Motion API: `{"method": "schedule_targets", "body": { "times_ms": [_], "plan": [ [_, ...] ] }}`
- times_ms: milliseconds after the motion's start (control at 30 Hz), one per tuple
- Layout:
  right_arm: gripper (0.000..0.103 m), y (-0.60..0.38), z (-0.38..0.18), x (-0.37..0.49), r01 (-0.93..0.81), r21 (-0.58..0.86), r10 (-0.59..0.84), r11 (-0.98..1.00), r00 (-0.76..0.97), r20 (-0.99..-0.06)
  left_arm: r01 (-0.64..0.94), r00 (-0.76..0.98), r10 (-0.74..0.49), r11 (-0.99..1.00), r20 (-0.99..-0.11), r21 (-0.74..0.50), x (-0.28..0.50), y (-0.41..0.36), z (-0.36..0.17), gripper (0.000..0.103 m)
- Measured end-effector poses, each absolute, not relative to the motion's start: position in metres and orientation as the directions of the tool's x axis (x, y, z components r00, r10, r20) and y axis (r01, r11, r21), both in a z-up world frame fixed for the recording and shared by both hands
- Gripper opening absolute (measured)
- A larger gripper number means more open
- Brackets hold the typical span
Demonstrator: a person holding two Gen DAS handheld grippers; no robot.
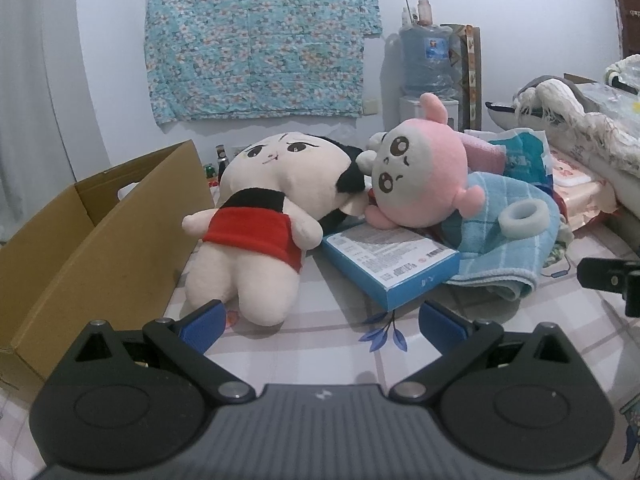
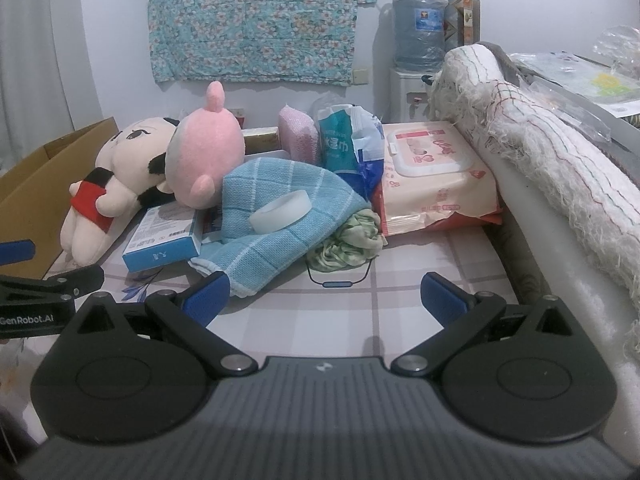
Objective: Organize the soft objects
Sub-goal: 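Grasp the pink bunny plush with left tool while right tool grasps tape roll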
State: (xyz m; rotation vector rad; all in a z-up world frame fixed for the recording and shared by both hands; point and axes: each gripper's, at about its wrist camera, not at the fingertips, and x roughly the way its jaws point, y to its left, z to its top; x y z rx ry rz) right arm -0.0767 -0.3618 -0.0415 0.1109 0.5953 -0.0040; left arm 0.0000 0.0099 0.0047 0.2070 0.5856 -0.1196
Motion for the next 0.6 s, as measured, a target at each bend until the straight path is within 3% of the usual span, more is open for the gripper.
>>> {"method": "schedule_targets", "body": {
  "times_ms": [433, 600],
  "plan": [
    [0.102, -0.360, -0.041, -0.075, 0.029, 0.158, 0.065, 0.987, 0.829, -0.556, 0.165, 0.829, -0.053, 0.974, -0.556, 0.154, 0.000, 0.012, 0.005, 0.103],
    [0.102, -0.357, -0.029, -0.064, -0.060, 0.239, 0.175, 0.969, 0.850, -0.497, 0.162, 0.850, -0.066, 0.977, -0.522, 0.139, 0.005, 0.019, 0.012, 0.103]
  ]
}}
